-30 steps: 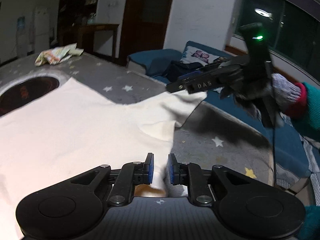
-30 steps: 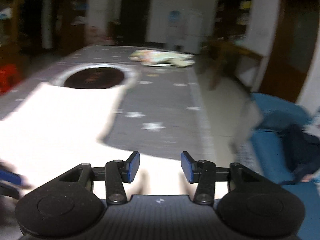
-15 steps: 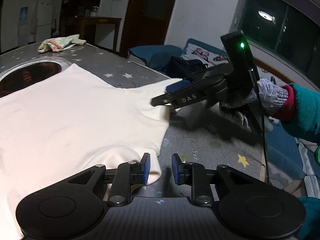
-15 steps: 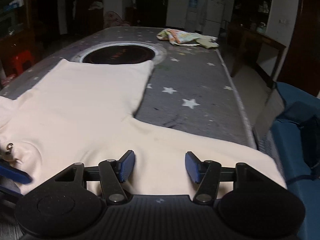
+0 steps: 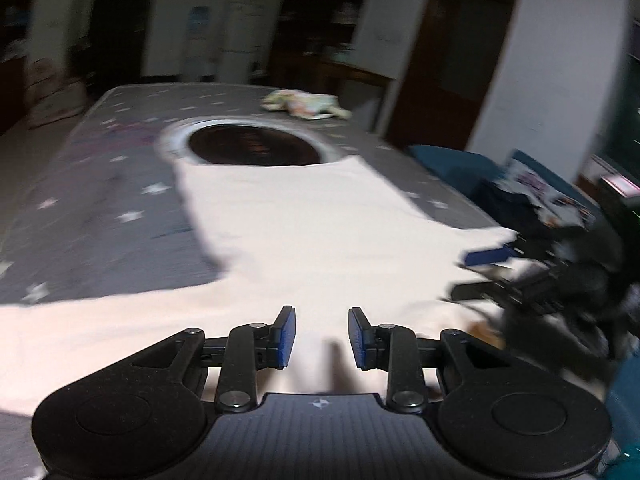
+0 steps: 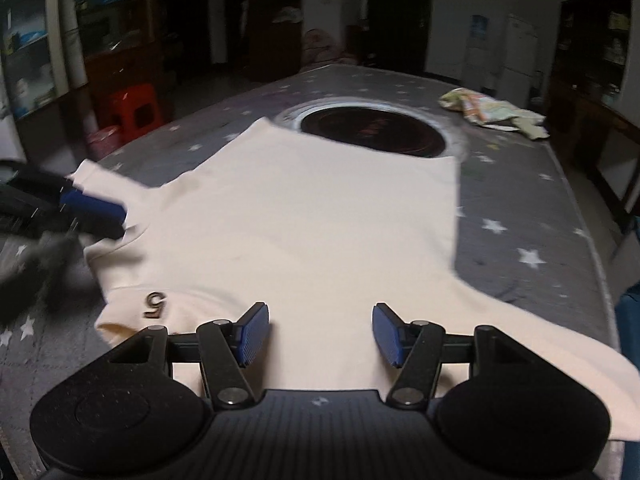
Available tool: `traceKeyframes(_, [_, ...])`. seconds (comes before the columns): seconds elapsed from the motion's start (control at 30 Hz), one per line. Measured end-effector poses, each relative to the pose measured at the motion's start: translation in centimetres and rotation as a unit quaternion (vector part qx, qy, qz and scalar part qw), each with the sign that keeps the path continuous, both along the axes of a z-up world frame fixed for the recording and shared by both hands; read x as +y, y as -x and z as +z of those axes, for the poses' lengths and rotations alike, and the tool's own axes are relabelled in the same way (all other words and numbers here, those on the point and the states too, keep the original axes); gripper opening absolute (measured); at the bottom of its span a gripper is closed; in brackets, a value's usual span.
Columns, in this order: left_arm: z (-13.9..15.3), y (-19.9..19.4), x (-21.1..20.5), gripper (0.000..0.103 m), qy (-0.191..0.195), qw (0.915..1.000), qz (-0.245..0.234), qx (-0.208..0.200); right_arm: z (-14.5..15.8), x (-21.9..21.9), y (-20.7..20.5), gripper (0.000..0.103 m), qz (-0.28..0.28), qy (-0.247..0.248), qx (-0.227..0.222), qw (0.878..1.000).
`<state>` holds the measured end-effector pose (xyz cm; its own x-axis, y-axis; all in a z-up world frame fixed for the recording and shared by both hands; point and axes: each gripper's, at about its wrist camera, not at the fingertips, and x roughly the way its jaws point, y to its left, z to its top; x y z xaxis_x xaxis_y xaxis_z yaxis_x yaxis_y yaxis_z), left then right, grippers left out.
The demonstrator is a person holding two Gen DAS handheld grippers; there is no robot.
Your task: Fold clothes
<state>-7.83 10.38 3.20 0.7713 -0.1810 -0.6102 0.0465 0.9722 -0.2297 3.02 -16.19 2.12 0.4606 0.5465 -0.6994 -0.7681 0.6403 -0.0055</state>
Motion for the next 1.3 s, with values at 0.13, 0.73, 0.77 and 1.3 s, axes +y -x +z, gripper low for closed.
traceKeyframes(0.13, [-1.2, -0.1, 2.3, 0.029, -0.008, 0.9987, 0.044, 0.022, -0.4, 0.5, 0.0, 0.059, 0.000, 0.000, 0.007, 1.000])
traceKeyframes(0.73, [-0.9, 3.1, 8.6, 0.020, -0.055, 0.9894, 0.134, 0.008, -0.1, 1.1, 2.0, 0.061, 0.040, 0.005, 0.022, 0.999])
traceKeyframes(0.77, [-0.6, 3.4, 8.8, 0.022, -0.052, 0.9889, 0.139, 0.004, 0.1, 1.2, 2.1, 0.061, 0.043, 0.001, 0.021, 0.999])
traceKeyframes(1.3, [-0.4, 5.0, 13.1, 0.028, -0.069, 0.9646, 0.254, 0.011, -0.1, 4.3, 2.8, 0.061, 0.087, -0.010, 0.032, 0.996])
